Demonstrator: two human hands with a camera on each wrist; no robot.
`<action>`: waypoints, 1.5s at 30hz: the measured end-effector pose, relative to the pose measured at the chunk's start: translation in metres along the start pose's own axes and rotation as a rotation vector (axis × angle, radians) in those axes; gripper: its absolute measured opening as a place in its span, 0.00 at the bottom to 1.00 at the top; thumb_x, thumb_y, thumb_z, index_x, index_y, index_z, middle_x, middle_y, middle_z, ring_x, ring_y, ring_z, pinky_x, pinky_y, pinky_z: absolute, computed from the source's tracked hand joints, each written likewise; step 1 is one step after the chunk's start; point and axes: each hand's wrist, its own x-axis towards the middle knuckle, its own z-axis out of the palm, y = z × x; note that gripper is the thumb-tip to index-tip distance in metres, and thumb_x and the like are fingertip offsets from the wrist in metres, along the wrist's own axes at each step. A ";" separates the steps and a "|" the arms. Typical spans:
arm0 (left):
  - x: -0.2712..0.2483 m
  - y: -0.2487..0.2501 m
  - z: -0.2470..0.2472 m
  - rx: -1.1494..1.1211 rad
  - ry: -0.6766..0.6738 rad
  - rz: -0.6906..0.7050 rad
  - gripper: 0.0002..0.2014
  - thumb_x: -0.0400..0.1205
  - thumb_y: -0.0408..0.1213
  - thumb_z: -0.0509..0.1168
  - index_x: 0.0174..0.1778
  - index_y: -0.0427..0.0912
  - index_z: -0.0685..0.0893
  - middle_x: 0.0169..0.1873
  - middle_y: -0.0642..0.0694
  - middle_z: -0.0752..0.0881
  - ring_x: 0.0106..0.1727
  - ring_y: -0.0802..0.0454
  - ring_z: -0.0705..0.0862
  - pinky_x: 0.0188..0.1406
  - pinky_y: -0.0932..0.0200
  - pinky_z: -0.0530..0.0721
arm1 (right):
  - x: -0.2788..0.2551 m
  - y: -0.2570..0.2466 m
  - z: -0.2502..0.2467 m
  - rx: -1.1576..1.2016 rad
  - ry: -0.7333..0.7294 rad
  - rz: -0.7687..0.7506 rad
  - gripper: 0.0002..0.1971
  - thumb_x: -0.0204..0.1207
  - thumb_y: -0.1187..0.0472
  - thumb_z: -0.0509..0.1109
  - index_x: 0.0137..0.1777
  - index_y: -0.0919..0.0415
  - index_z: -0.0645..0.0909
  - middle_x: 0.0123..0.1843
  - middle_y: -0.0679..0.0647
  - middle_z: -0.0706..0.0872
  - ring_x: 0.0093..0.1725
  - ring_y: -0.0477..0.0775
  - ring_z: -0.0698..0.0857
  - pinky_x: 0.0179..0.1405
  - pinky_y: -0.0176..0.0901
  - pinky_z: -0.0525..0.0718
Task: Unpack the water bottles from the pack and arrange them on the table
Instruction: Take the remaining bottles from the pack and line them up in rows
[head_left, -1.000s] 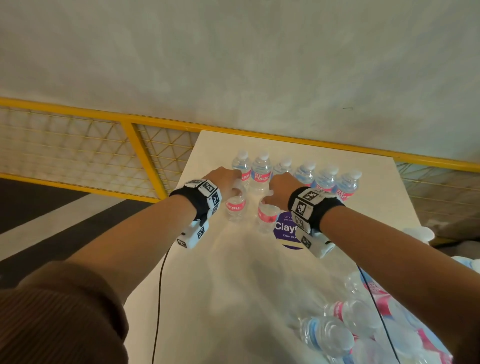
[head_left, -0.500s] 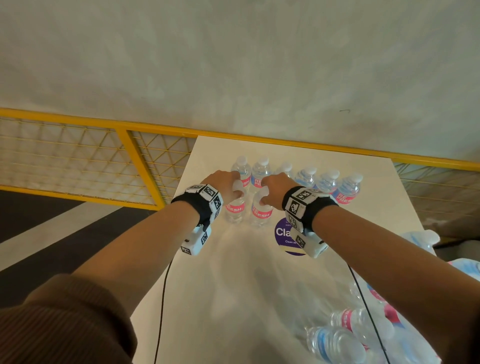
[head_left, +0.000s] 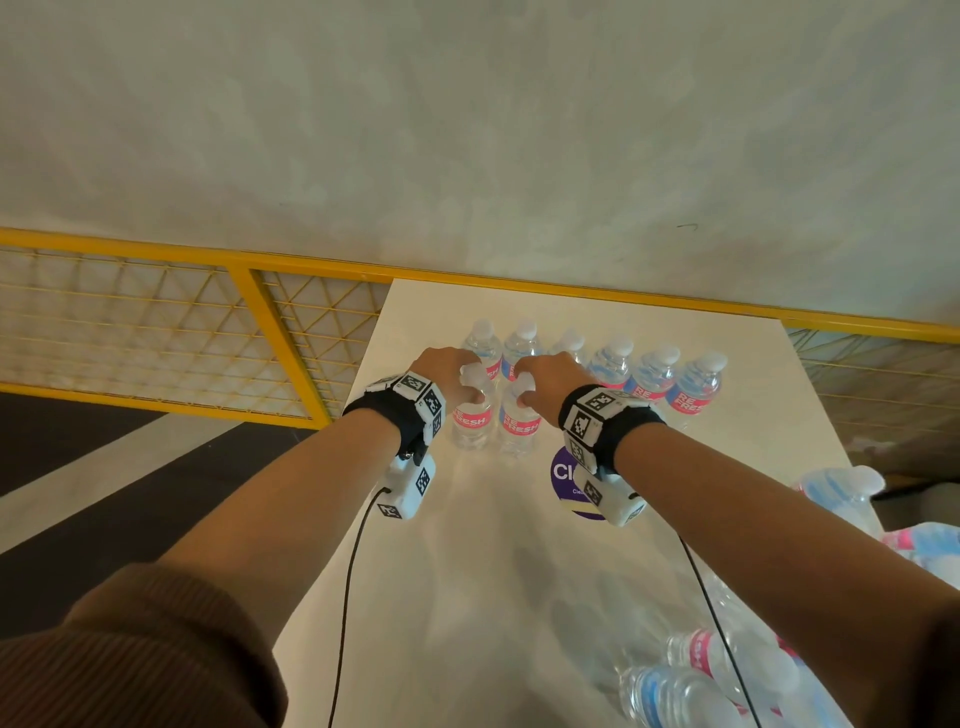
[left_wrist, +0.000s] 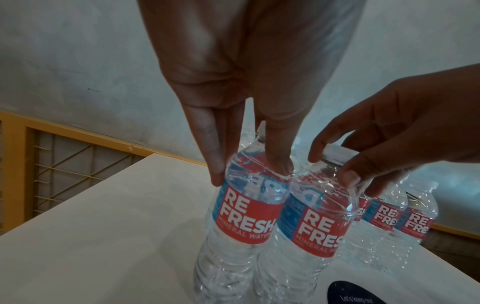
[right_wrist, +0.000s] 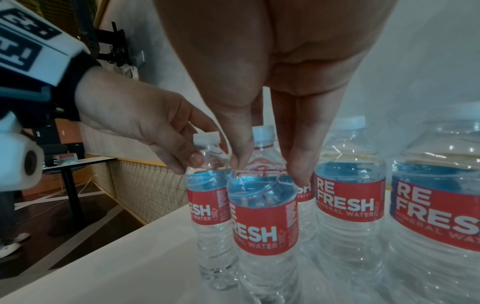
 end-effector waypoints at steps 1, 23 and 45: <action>0.000 0.001 -0.001 -0.001 0.004 -0.002 0.24 0.81 0.41 0.67 0.72 0.38 0.74 0.66 0.38 0.81 0.68 0.39 0.79 0.69 0.49 0.76 | 0.001 -0.001 0.000 0.007 0.002 -0.003 0.20 0.78 0.59 0.69 0.70 0.57 0.75 0.65 0.59 0.82 0.61 0.60 0.83 0.56 0.44 0.81; 0.005 -0.004 -0.002 -0.044 0.020 -0.030 0.28 0.80 0.43 0.68 0.75 0.42 0.71 0.68 0.40 0.80 0.69 0.41 0.78 0.69 0.52 0.74 | 0.011 -0.006 0.004 0.017 0.006 0.000 0.22 0.79 0.58 0.67 0.73 0.56 0.72 0.64 0.63 0.82 0.62 0.63 0.82 0.60 0.50 0.81; 0.018 -0.008 0.005 -0.103 0.059 -0.060 0.29 0.78 0.47 0.70 0.73 0.43 0.73 0.65 0.40 0.82 0.67 0.40 0.79 0.68 0.49 0.77 | 0.014 -0.005 -0.002 0.000 -0.013 -0.015 0.21 0.79 0.59 0.68 0.72 0.56 0.73 0.65 0.61 0.81 0.62 0.61 0.82 0.58 0.46 0.80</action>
